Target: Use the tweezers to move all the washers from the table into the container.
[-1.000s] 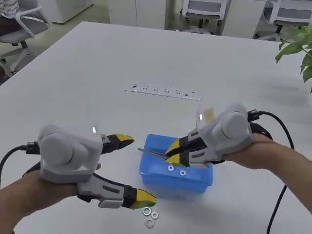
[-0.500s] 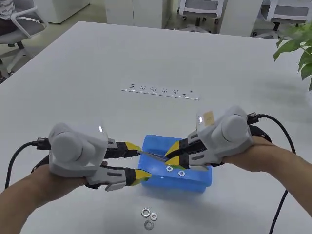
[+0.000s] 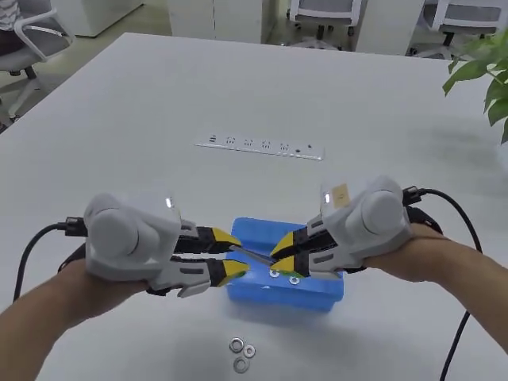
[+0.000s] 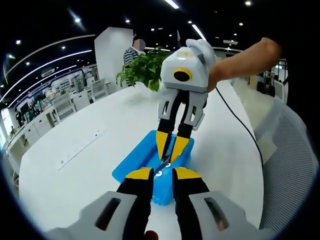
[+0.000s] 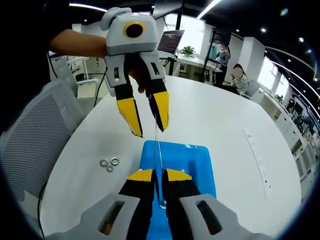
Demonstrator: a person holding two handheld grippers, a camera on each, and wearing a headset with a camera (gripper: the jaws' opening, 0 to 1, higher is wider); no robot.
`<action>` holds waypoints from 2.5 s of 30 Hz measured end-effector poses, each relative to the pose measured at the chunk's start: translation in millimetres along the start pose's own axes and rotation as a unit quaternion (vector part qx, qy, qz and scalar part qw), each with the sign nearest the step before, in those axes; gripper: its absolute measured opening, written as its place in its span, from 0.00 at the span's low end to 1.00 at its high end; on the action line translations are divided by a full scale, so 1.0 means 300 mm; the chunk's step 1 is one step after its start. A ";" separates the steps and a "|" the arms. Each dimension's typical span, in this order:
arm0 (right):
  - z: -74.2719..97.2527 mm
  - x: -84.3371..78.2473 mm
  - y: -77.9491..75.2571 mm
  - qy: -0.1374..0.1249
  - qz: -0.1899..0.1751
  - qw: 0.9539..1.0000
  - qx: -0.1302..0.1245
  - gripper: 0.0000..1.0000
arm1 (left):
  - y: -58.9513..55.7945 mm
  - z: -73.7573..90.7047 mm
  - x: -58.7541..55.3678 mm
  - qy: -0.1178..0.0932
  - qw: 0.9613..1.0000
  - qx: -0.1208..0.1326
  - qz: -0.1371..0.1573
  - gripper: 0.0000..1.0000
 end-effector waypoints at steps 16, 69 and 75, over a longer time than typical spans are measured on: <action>-0.017 -0.034 -0.009 0.002 0.002 1.000 0.013 0.08 | 0.005 -0.033 0.043 0.008 0.999 -0.036 -0.036 0.10; -0.010 -0.073 -0.011 0.022 -0.010 1.000 0.009 0.16 | -0.004 -0.081 0.132 0.049 0.992 -0.073 -0.094 0.05; 0.011 -0.071 -0.005 0.022 -0.024 0.999 0.001 0.20 | -0.008 -0.067 0.144 0.047 0.992 -0.071 -0.092 0.04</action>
Point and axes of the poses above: the centre of the closed fingertips' face, and the gripper's own axes: z roughly backward along the fingers, y roughly to its left, x roughly out of its top, the point moved 5 cm from there along z, roughly backward along the fingers, and after that the axes turned 9 degrees about y, right-handed, at the moved point
